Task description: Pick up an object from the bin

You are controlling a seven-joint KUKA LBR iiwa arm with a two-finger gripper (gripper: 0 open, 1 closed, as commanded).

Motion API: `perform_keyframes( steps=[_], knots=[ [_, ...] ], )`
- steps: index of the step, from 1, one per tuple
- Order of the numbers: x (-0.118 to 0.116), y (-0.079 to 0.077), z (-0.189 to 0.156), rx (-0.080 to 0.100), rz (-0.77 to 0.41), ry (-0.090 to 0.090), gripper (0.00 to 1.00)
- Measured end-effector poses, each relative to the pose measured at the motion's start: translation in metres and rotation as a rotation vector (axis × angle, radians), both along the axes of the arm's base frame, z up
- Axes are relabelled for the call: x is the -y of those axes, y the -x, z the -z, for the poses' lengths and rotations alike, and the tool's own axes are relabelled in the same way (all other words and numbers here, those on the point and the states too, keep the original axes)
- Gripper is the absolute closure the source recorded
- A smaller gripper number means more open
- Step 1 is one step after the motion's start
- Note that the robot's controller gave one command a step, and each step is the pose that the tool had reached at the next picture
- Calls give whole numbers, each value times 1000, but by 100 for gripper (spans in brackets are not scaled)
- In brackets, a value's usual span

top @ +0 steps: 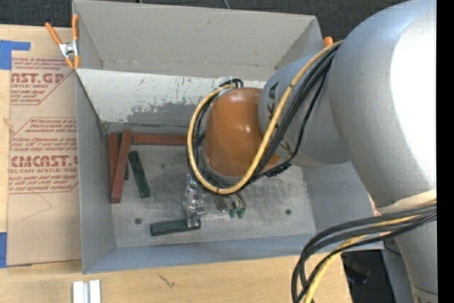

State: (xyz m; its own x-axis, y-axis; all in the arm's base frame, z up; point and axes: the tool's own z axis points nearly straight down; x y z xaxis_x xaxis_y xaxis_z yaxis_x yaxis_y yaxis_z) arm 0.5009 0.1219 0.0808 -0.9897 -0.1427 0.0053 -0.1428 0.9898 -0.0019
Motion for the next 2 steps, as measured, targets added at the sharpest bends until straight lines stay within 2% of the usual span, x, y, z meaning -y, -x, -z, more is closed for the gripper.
perform_keyframes(
  steps=[1, 2],
  knots=[
    [-2, -4, 2, 26, 3, -8, 0],
    [-2, -4, 2, 25, 3, -8, 0]
  ],
)
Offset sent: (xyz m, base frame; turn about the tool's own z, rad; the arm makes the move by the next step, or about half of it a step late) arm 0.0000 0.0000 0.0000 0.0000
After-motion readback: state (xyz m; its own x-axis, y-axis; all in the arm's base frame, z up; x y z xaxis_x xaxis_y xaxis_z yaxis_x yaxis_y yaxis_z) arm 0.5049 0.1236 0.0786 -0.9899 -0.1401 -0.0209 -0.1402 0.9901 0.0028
